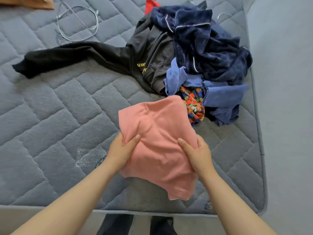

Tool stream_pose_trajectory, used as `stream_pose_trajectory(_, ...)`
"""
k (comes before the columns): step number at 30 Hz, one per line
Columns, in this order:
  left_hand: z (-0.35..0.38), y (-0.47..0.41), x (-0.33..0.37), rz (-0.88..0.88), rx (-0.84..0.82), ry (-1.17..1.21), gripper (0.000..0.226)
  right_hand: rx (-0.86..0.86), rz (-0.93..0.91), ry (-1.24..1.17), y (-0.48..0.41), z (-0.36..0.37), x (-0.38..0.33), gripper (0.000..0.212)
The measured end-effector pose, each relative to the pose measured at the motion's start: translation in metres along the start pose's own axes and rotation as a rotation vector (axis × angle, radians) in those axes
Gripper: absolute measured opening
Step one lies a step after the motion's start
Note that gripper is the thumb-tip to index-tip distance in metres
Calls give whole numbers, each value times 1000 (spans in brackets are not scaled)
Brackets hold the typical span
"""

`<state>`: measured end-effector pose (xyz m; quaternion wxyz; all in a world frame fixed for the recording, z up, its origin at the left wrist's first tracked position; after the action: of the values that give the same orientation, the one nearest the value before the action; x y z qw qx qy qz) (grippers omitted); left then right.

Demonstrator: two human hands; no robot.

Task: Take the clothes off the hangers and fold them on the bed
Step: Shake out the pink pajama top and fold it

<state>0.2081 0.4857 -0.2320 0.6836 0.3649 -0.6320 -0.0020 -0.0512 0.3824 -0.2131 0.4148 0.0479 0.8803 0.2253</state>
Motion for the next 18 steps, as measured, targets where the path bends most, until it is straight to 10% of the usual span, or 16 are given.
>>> stream_pose_trajectory(18, -133, 199, 395, 669, 269, 175, 47, 79, -750, -198, 157, -160, -408, 23)
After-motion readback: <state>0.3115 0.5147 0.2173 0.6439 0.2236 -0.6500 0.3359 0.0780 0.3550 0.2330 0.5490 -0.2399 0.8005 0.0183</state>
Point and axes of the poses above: each hand's wrist, its own y-axis away from the middle knuckle, its own z-axis out of the palm, x = y × z, the point moved 10 cm from there along -y, towards the middle knuckle, and after that the axes turned 12 degrees about y, right-handed, at the moved point
